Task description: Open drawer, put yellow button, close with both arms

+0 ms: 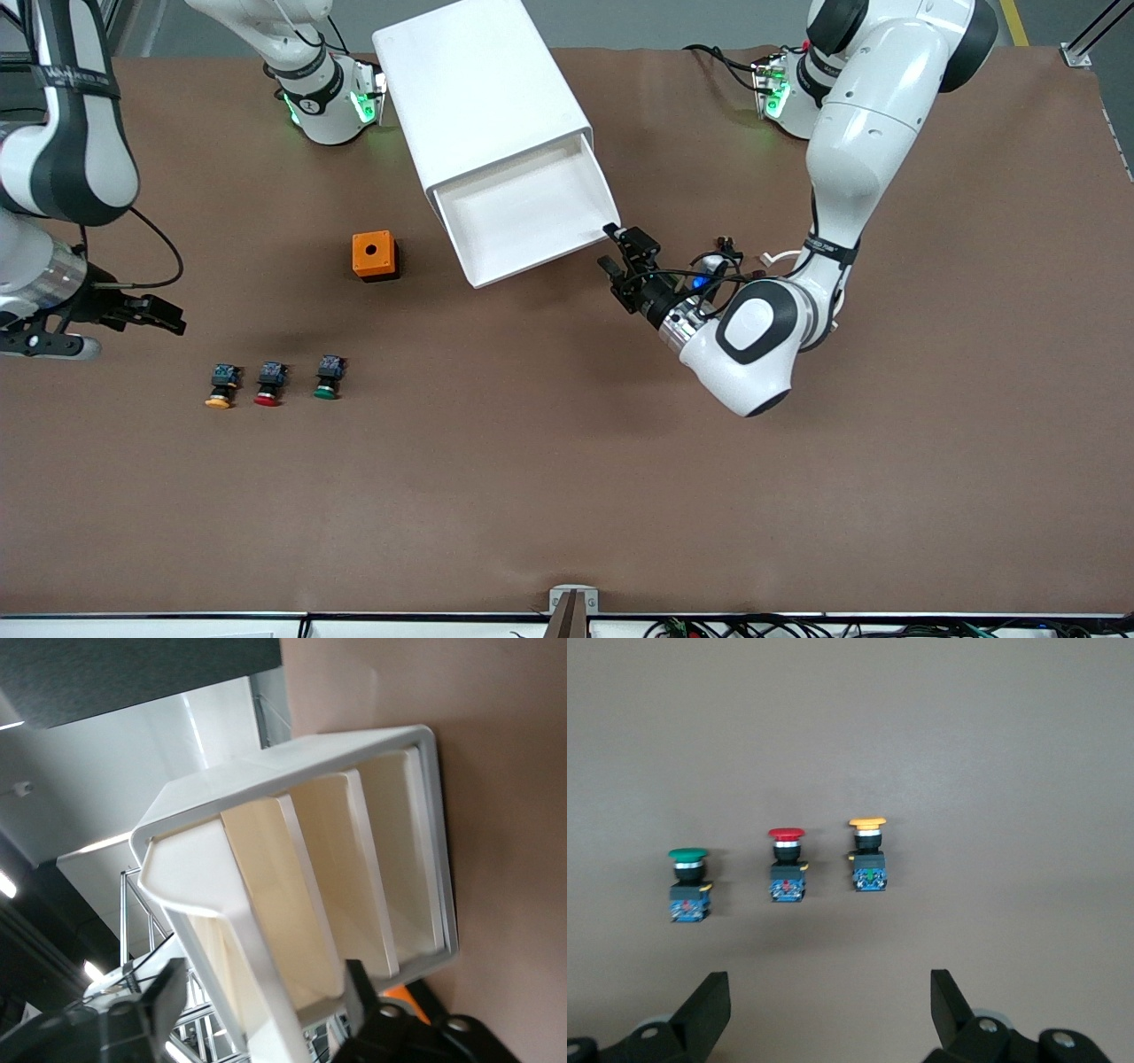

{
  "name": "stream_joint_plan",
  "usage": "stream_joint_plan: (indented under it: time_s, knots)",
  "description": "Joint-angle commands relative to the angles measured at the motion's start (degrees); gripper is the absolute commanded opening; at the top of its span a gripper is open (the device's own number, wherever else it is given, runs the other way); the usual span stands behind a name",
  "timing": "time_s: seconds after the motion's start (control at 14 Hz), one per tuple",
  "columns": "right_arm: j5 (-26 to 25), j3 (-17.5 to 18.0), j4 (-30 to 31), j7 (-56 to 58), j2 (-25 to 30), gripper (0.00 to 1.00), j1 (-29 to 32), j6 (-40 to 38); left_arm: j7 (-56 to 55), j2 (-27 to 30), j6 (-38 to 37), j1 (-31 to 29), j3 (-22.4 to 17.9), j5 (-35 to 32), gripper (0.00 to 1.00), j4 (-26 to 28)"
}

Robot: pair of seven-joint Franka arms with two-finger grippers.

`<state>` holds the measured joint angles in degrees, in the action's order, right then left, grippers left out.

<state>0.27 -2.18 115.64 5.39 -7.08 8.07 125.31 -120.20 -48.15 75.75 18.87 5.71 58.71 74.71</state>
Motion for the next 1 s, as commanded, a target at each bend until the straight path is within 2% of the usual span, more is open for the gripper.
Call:
stream_joint_plan:
  time_s: [0.0, 0.29, 0.5, 0.64, 0.79, 0.93]
  knots:
    - [-0.6, 0.7, 2.1, 0.7, -2.7, 1.00, 1.6, 5.4, 8.7, 0.6, -0.8, -1.5, 0.0, -2.3, 1.00, -2.8]
    - [-0.6, 0.7, 2.1, 0.6, -9.1, 1.00, 1.7, 11.6, 32.1, 2.4, -0.3, -2.2, -0.2, -14.0, 1.00, -3.3]
    - [-0.6, 0.7, 2.0, 0.6, -13.3, 1.00, 1.9, 15.7, 46.3, 2.5, 3.7, -1.9, -1.6, -18.1, 1.00, -3.6]
    - [-0.6, 0.7, 1.7, 0.6, -15.3, 1.00, 1.9, 17.2, 56.9, 2.9, 8.5, -1.3, -1.7, -24.0, 1.00, -5.2]
    - [-0.6, 0.7, 1.1, 0.6, -17.0, 1.00, 2.0, 18.0, 65.6, 5.5, 15.6, -1.2, -1.4, -29.0, 1.00, -5.0]
    - [-0.6, 0.7, 1.0, 0.7, -18.0, 1.00, 2.1, 18.7, 69.5, 6.1, 19.3, -1.2, -1.2, -32.8, 1.00, -5.0]
